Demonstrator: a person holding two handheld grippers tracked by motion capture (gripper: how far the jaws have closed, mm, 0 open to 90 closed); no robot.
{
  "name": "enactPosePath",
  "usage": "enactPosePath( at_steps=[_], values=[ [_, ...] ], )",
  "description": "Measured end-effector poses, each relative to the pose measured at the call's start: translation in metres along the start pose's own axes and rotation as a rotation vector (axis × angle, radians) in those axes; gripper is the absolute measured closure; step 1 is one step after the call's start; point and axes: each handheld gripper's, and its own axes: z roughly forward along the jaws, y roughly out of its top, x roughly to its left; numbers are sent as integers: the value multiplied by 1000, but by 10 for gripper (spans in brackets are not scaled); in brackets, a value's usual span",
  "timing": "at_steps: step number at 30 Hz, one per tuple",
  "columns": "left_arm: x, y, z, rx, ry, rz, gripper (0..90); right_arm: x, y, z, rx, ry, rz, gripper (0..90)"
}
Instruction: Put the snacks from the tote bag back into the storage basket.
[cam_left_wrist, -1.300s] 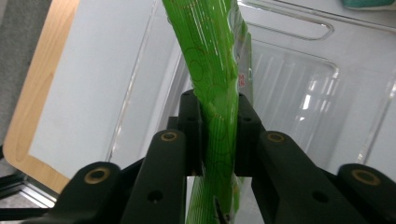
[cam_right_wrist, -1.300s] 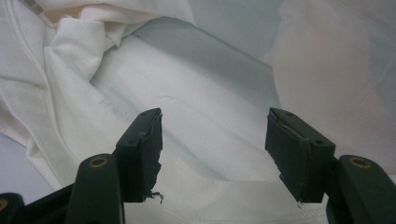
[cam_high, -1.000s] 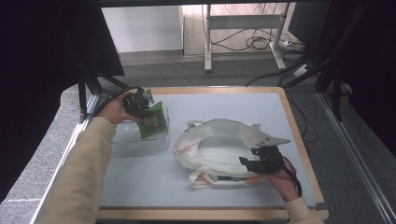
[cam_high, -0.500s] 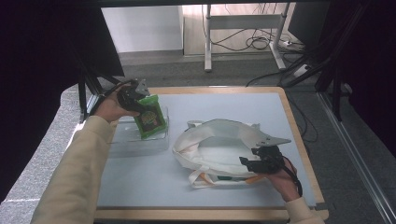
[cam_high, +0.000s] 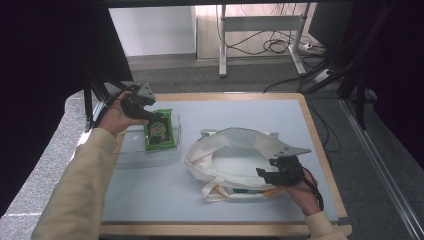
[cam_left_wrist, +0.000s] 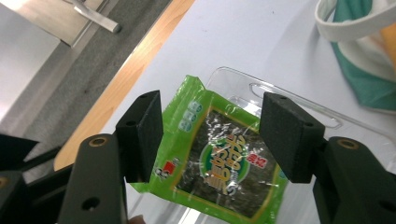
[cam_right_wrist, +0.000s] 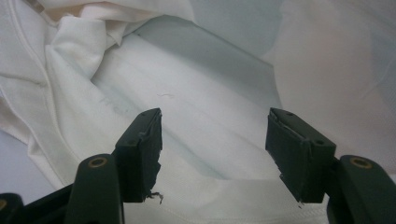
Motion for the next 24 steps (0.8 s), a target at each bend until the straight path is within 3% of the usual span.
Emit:
enactPosePath(
  at_steps=[5,9,12,18,24],
  values=[
    [-4,-10,-8,-19,7,-86,476,1,0,1,2,2,3,366],
    [-6,-21,-11,-20,-29,-144,715,1,0,0,1,2,-2,365],
    [-9,-29,-9,14,-31,-212,823,0,1,-1,-3,-1,3,366],
    [-15,-47,-3,41,-29,-320,900,-1,1,-2,-12,-3,4,366],
    [-12,-64,11,98,-1,-389,900,0,2,-4,-21,1,4,366]
  ],
)
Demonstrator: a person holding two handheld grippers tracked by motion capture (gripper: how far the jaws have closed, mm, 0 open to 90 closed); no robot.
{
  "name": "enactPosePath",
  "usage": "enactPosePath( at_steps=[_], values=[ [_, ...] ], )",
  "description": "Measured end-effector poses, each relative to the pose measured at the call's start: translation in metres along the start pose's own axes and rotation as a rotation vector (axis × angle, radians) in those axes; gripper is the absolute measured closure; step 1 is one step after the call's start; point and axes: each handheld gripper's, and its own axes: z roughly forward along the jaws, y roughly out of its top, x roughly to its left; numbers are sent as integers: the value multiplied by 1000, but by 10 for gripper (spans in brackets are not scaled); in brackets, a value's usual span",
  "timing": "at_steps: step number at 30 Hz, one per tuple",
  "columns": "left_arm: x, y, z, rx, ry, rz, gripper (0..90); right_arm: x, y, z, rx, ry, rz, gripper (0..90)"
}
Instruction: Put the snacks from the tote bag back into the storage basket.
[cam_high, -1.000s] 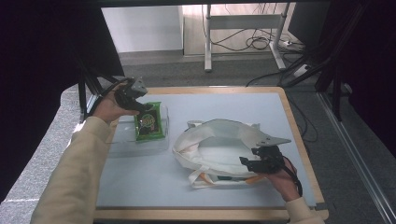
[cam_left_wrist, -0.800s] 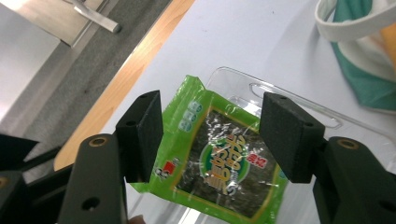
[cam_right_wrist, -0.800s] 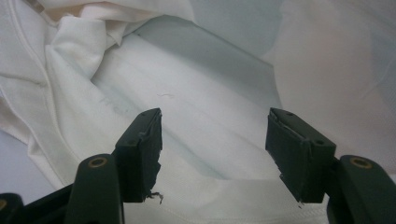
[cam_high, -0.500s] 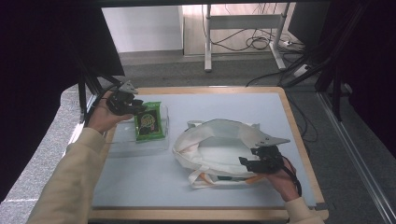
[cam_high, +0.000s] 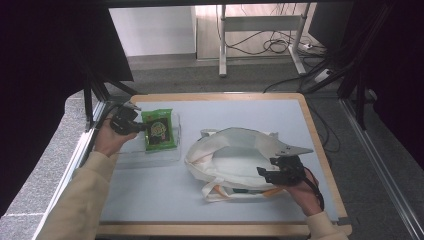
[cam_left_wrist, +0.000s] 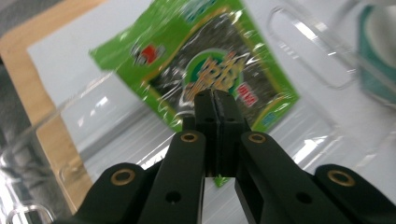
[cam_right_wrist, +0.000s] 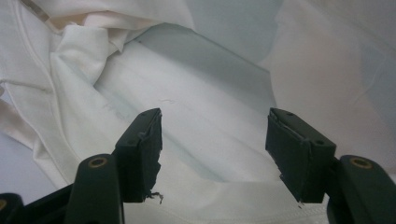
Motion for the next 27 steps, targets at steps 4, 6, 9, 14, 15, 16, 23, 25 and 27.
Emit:
enactPosePath(
  at_steps=[4,6,9,14,15,16,23,25,27],
  values=[
    [8,-7,11,26,37,-52,900,-1,0,-1,2,-3,1,366],
    [12,-9,14,37,47,-77,900,-1,0,-1,0,-2,2,366],
    [16,-11,20,49,67,-104,900,-2,-1,-1,1,-3,4,366],
    [18,-9,29,77,95,-125,900,-2,-1,-1,-2,-3,4,366],
    [18,-9,30,82,105,-131,900,-2,-1,-1,-2,-3,3,365],
    [19,-8,32,88,113,-136,900,-2,-1,-1,-2,-3,3,366],
    [21,-6,43,111,130,-159,900,-3,-1,-2,-3,-4,3,366],
    [22,-5,46,118,133,-167,900,-3,-1,-2,-3,-7,6,365],
    [22,-4,48,127,137,-166,900,-4,-1,-3,-4,-6,9,366]
  ],
)
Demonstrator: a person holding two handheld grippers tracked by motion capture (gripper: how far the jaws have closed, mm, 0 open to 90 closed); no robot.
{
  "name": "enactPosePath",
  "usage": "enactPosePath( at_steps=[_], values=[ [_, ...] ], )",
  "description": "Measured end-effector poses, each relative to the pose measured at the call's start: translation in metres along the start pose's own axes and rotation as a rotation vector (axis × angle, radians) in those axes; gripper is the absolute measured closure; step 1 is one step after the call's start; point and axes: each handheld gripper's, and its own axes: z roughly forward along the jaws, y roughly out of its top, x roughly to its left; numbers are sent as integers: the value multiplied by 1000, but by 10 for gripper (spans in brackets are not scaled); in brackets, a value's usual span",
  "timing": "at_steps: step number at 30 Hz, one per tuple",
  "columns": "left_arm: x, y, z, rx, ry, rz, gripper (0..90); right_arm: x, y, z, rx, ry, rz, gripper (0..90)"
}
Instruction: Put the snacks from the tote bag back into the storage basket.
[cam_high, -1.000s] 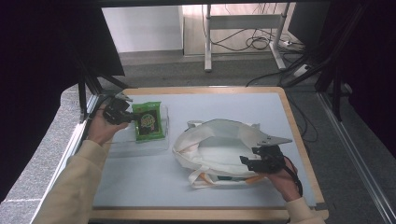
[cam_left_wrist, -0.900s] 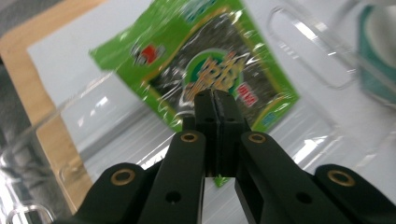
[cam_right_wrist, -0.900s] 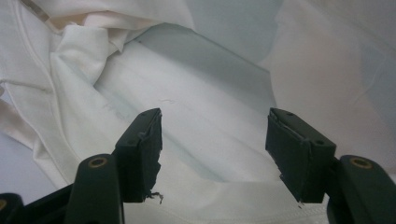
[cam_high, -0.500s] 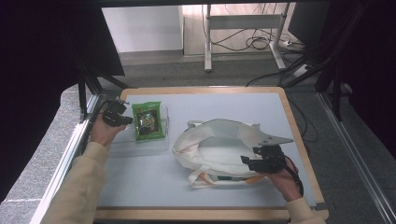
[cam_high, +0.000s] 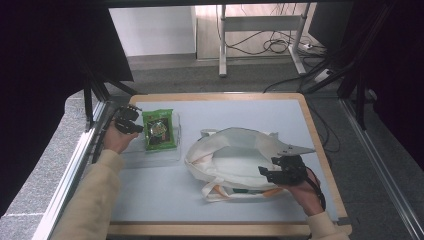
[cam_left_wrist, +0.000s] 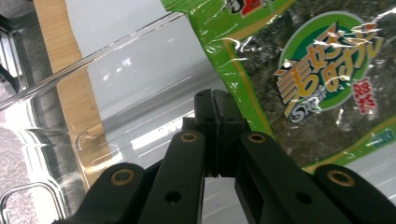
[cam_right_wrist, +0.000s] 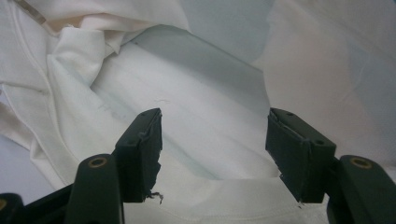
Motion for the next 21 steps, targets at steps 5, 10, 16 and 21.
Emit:
enactPosePath(
  at_steps=[5,10,16,21],
  values=[
    [-5,6,4,-4,-7,2,900,-1,-1,0,0,-4,4,365],
    [-12,13,10,-1,-16,10,900,-2,-1,0,0,-4,1,366],
    [-13,15,14,-15,-17,8,900,-3,-2,0,2,-5,7,365],
    [-14,15,12,-34,-24,10,900,-3,-2,1,3,-5,6,365]
  ],
)
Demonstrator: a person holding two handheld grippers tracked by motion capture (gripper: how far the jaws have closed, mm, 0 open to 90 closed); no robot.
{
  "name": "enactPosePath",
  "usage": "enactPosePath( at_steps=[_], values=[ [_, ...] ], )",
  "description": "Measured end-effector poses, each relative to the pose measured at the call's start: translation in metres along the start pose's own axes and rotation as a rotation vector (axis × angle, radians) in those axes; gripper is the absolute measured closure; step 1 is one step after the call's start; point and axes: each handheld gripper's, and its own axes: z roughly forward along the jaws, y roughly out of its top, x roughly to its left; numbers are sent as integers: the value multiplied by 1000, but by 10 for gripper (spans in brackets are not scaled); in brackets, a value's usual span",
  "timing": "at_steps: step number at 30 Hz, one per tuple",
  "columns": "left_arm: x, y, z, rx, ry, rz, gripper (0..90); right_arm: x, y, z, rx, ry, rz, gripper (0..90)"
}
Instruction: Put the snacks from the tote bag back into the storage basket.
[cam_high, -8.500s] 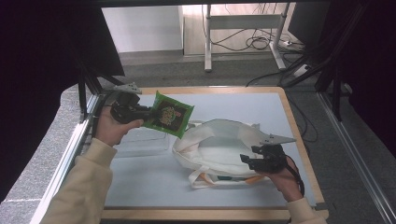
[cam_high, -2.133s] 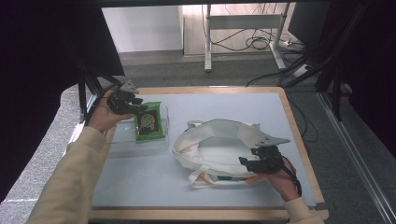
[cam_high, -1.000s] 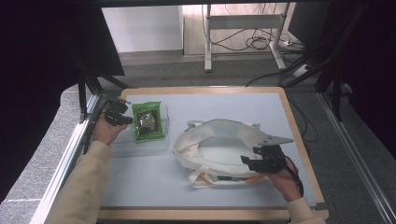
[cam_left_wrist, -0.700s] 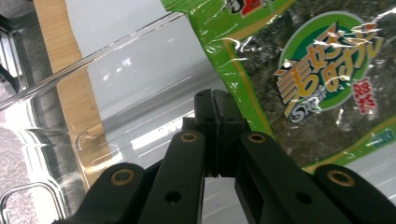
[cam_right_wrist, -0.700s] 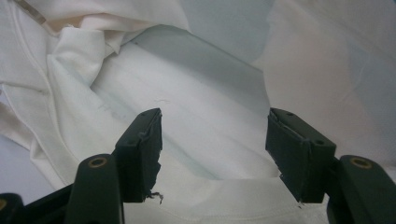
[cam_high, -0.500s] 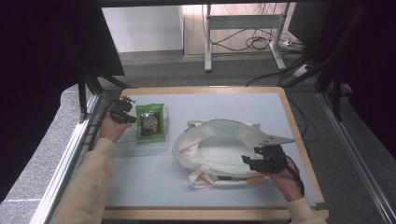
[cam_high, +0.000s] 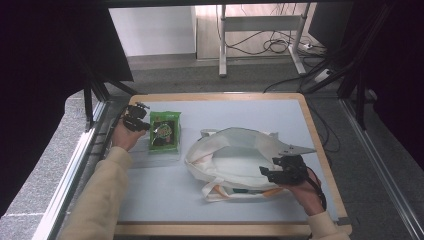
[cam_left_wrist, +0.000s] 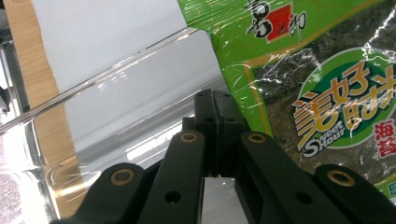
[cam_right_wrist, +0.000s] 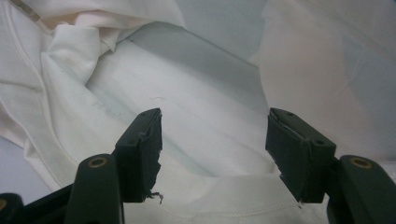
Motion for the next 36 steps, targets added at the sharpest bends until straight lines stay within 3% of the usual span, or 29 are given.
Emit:
enactPosePath(
  at_steps=[5,16,20,27,30,36],
  values=[
    [2,-1,-2,9,7,2,900,1,0,0,1,-1,-2,365],
    [8,-4,-17,-19,3,5,900,0,0,-1,-1,0,-2,365],
    [7,-7,-29,-46,-17,18,900,1,1,-1,-2,0,-3,365],
    [-8,-18,-60,-130,-77,50,899,1,1,-2,-7,3,-1,365],
    [-15,-24,-71,-151,-100,77,895,2,2,-2,-6,4,-3,365],
    [-24,-35,-87,-191,-152,91,888,4,3,-3,-15,9,-7,365]
  ],
)
